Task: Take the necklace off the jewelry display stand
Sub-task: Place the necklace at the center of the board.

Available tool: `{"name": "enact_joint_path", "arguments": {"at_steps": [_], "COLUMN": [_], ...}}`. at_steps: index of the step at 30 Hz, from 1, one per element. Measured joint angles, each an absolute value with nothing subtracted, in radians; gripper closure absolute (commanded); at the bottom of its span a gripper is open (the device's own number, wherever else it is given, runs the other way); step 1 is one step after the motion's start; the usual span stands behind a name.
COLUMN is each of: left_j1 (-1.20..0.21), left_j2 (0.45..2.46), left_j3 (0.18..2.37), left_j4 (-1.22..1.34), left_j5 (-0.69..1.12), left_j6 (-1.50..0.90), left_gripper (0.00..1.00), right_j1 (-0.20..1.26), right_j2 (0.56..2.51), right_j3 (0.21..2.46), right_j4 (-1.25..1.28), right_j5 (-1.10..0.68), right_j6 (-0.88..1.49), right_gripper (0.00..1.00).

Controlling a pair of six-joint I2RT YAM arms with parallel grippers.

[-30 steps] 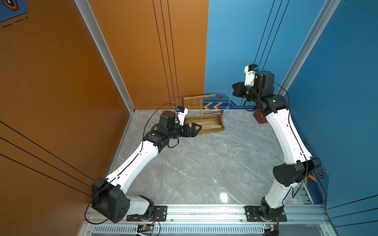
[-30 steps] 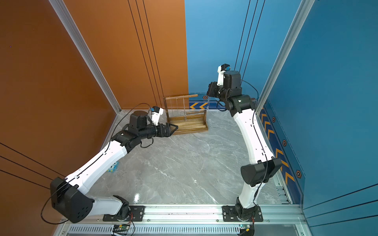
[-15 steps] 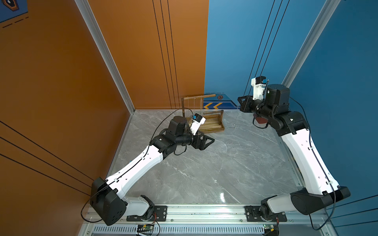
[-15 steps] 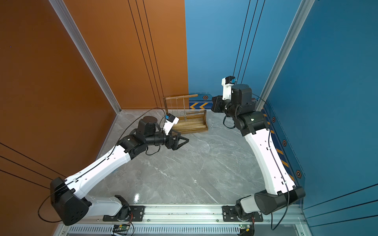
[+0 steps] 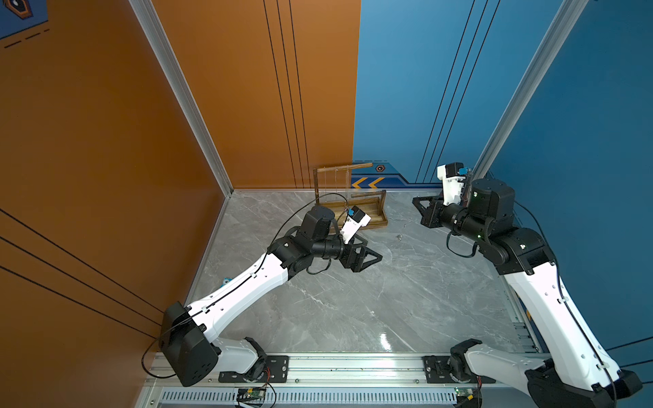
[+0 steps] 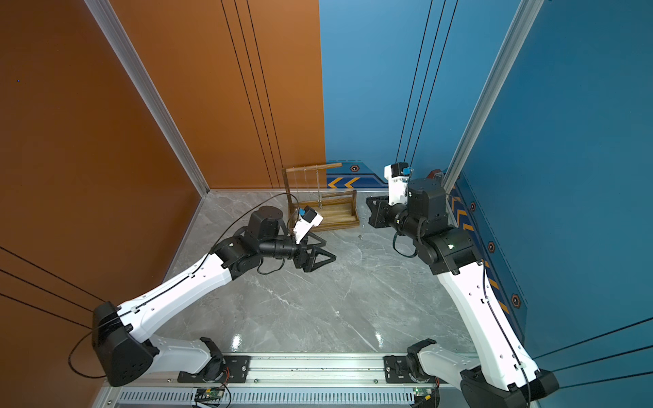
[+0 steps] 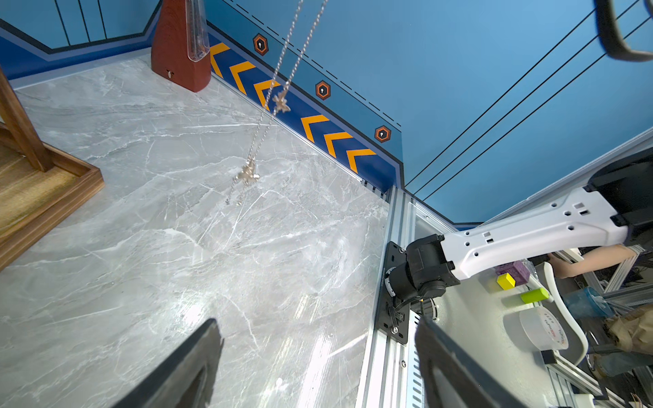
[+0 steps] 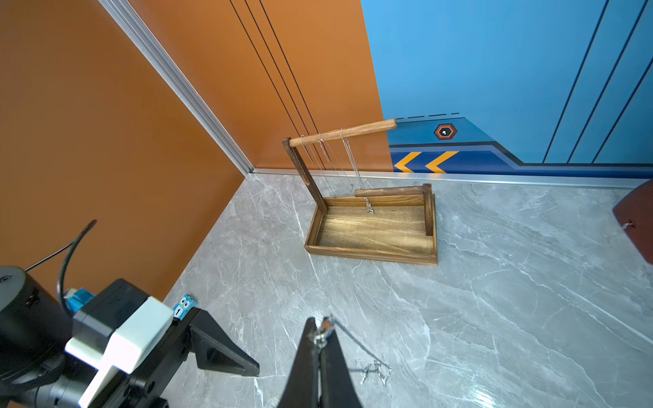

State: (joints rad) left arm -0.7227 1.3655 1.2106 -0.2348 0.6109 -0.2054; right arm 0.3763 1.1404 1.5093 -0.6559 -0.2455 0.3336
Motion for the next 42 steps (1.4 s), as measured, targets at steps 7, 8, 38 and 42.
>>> {"name": "enact_joint_path", "arguments": {"at_steps": [7,8,38,42], "left_j1": [-0.772,-0.777,-0.727,-0.691], "left_j2": [1.391,1.39,1.339,1.341], "left_j3": [1.209,1.201,0.916,0.908], "left_j4": [-0.212,-0.183,0.29,0.336], "left_j5": [0.569,0.562,0.493,0.518], "left_j6": [-0.207,-0.211,-0.394,-0.421], "left_gripper": [0.2,0.19,0.08,0.08], "right_j1": [0.424,0.431,0.632,0.652], "right_j2": [1.087,1.081,1.134,1.156], "right_j3": [1.44,1.432,1.411,1.425], "right_j4": [-0.663,-0.663,-0.667,-0.667], "right_j5": [-0.266,-0.268,-0.266,-0.262], "right_j6": [0.341,0.342,0.374,0.374], "right_gripper": [1.0,1.0,1.0,1.0]}}
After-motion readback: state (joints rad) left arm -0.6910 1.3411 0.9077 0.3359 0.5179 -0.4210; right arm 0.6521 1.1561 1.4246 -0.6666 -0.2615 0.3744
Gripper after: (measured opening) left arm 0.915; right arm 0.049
